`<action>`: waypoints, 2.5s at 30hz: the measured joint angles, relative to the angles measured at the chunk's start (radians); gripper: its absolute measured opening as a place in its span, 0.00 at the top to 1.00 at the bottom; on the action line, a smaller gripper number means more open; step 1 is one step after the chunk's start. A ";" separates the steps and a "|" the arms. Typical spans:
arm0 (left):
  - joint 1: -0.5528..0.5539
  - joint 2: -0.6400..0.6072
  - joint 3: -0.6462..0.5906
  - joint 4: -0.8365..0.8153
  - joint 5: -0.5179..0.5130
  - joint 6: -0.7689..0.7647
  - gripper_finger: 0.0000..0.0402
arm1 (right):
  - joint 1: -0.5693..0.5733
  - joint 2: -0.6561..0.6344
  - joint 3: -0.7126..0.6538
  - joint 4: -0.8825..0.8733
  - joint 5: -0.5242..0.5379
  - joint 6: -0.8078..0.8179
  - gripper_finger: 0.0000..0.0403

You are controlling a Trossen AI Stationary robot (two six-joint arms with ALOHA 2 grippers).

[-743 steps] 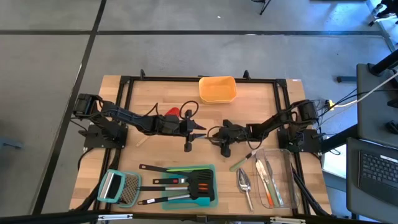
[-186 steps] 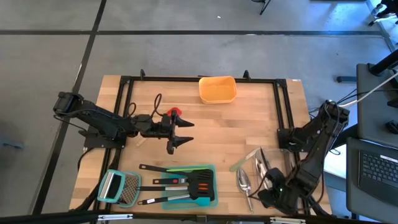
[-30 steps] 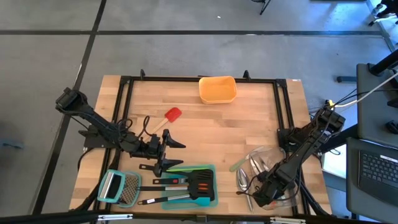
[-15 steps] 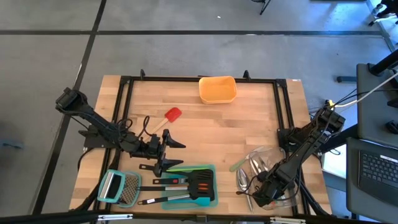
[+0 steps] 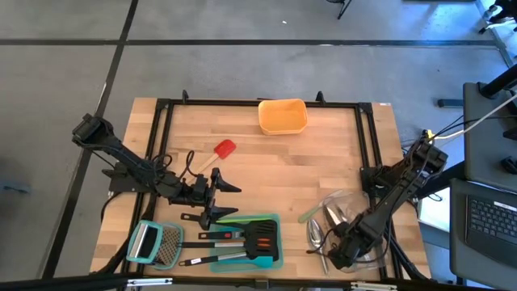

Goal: Pick & Place Kitchen Items
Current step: Put the ice scoop into the yellow bin

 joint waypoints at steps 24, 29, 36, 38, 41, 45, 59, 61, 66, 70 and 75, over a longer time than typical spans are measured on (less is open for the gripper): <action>0.000 0.000 0.000 -0.001 0.000 0.000 0.28 | 0.002 0.003 0.118 -0.248 0.231 -0.079 0.58; 0.000 0.000 0.000 -0.001 0.000 -0.001 0.28 | 0.004 0.003 0.163 -0.390 0.290 -0.046 0.58; 0.000 0.000 0.000 -0.001 0.000 -0.001 0.28 | 0.020 0.003 0.278 -0.699 0.251 0.090 0.58; 0.000 0.000 0.000 -0.001 0.000 -0.001 0.28 | 0.021 0.002 0.324 -0.738 0.216 0.102 0.60; 0.000 0.000 0.000 -0.001 0.000 -0.001 0.28 | 0.021 0.002 0.396 -0.739 0.218 0.099 0.68; 0.000 0.000 0.000 -0.001 0.000 -0.001 0.28 | 0.025 0.001 0.467 -0.696 0.243 0.099 0.89; 0.000 0.000 0.000 -0.002 0.006 -0.001 0.28 | 0.125 0.103 0.472 -0.510 0.054 0.241 1.00; 0.000 0.000 0.000 -0.001 0.006 -0.001 0.28 | 0.133 0.114 0.472 -0.462 0.053 0.255 1.00; 0.000 0.000 0.000 -0.001 0.002 -0.001 0.28 | 0.143 0.126 0.472 -0.420 0.051 0.277 1.00; 0.000 0.000 0.000 -0.001 0.001 -0.001 0.28 | 0.143 0.127 0.472 -0.420 0.050 0.291 1.00; 0.000 0.000 0.000 -0.001 0.001 -0.001 0.28 | 0.143 0.127 0.472 -0.355 0.057 0.301 1.00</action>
